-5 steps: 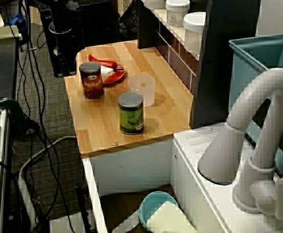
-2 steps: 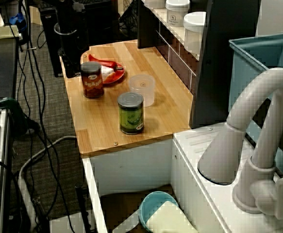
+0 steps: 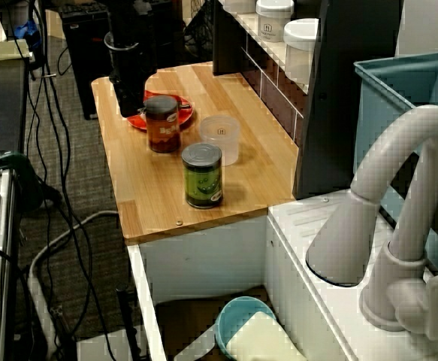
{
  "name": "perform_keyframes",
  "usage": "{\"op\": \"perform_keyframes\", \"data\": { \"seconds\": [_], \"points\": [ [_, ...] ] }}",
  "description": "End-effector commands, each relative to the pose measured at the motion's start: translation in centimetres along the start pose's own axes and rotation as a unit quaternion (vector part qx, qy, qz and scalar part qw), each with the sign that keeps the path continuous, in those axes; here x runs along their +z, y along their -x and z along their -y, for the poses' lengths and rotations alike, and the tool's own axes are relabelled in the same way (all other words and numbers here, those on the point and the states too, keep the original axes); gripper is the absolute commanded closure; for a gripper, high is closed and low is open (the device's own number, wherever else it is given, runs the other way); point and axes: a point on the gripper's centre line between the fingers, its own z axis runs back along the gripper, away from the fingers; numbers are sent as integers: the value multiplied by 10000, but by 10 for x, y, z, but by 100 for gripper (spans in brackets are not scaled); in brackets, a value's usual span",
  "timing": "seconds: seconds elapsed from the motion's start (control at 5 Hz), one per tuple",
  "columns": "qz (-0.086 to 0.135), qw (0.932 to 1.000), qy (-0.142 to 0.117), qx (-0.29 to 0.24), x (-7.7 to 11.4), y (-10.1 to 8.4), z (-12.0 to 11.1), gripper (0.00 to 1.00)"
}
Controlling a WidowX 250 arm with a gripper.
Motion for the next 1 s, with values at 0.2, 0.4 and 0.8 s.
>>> {"op": "perform_keyframes", "data": {
  "seconds": [0.2, 0.4, 0.8],
  "points": [
    [154, 9996, 92, 227, 14, -22, -4, 100],
    [170, 9988, 184, 429, 21, -28, -3, 100],
    [155, 9979, 227, 580, 19, -35, -1, 100]
  ]
}}
